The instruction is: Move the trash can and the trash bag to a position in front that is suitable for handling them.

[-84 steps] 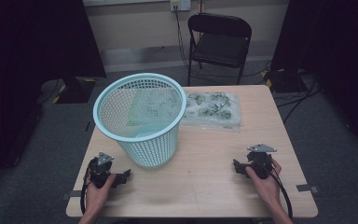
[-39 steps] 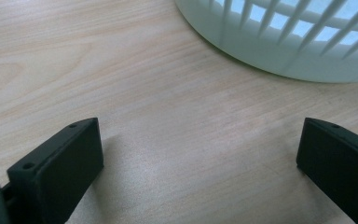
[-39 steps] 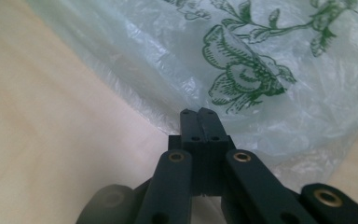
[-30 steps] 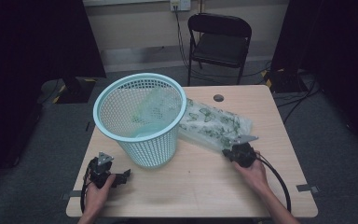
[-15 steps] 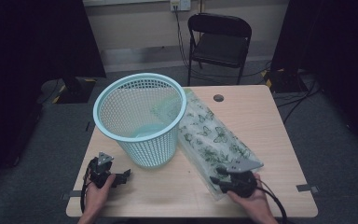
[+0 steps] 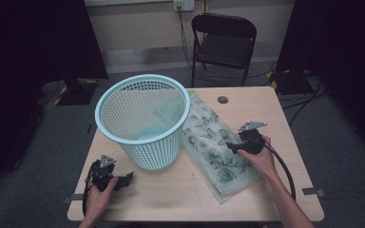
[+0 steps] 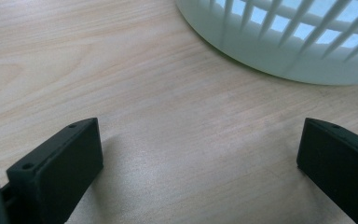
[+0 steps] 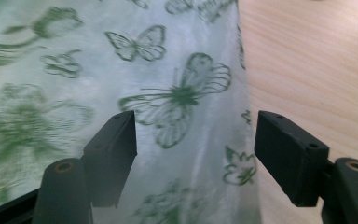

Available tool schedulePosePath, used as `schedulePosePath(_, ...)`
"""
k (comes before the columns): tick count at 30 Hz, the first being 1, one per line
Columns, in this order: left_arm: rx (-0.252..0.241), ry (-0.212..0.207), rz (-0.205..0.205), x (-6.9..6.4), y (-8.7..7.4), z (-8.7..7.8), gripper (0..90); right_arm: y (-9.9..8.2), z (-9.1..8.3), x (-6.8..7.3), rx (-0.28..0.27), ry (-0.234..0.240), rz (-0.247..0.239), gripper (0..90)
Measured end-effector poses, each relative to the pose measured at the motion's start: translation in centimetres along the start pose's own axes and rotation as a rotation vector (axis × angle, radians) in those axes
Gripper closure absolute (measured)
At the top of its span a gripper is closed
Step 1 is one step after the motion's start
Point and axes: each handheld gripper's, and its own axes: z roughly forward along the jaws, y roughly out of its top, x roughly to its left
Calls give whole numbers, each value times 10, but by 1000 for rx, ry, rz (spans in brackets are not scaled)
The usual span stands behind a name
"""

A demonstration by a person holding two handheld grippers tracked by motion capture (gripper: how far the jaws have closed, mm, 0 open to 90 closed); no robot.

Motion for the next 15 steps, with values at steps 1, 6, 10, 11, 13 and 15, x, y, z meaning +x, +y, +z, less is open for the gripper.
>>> schedulePosePath(1,0,0,0,0,0,0,0,0,3,-3,14,-3,-1,300)
schedulePosePath(6,0,0,0,0,0,0,0,-6,15,-10,52,14,33,306)
schedulePosePath(10,0,0,0,0,0,0,0,-9,13,-5,36,6,26,611)
schedulePosePath(11,0,0,0,0,0,0,0,-10,11,-2,35,8,22,679)
schedulePosePath(13,0,0,0,0,0,0,0,-12,10,2,30,5,15,752)
schedulePosePath(15,0,-1,0,0,0,0,0,-15,6,9,23,-3,3,866)
